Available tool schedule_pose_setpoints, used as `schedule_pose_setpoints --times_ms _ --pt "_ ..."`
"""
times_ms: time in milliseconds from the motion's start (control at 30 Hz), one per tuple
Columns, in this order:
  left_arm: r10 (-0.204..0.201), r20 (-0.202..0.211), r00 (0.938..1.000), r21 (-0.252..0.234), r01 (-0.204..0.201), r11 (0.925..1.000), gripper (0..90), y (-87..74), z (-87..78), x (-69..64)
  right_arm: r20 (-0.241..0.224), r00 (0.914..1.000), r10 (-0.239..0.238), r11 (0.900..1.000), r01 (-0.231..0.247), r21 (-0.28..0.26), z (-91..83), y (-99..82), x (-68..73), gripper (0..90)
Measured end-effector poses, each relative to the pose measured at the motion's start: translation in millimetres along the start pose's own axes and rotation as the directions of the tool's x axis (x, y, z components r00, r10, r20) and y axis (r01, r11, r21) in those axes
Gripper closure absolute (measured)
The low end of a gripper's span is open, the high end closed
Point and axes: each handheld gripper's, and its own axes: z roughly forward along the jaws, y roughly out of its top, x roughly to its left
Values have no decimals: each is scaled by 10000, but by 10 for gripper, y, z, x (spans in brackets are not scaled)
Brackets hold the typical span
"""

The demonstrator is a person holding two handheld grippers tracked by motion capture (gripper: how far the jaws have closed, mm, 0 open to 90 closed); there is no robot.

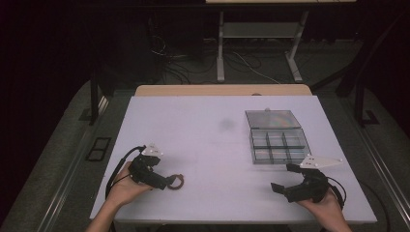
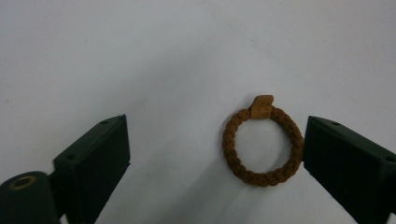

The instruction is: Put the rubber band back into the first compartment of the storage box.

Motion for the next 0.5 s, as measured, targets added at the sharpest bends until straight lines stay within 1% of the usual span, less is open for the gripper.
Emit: schedule_pose_setpoints --times_ms 33,67,100,133,167,233,367,400,433,500 --pt "82 97 9999 45 -83 10000 111 4 8 13 0 10000 -18 10000 18 -1 1 0 1 8" --pt "93 172 9998 132 -95 9999 126 7 10 17 -1 10000 -22 10000 22 -2 1 0 2 8" --pt "35 262 9997 119 -38 9999 134 8 20 16 2 10000 -26 10000 26 1 2 0 2 8" --pt "102 303 9995 191 -108 9998 144 14 24 23 6 10000 -32 10000 32 6 2 -1 1 8" --pt "69 374 9993 209 -77 9998 171 16 31 27 6 10000 -30 10000 30 10 3 -1 1 8" --pt "143 534 9985 303 -159 9994 223 22 48 32 8 10000 -16 10000 16 8 4 -1 1 8" --pt "242 633 9977 377 -266 9989 296 24 76 59 0 10000 -51 10000 51 30 6 -2 3 8" --pt "170 660 9977 403 -197 9990 334 25 80 62 8 10000 -69 10000 69 45 6 -3 4 8" --pt "170 668 9976 409 -197 9990 334 25 84 66 8 10000 -69 10000 69 45 6 -3 4 8" --pt "199 735 9971 436 -231 9988 376 27 92 81 7 10000 -65 10000 65 52 7 -4 4 8"
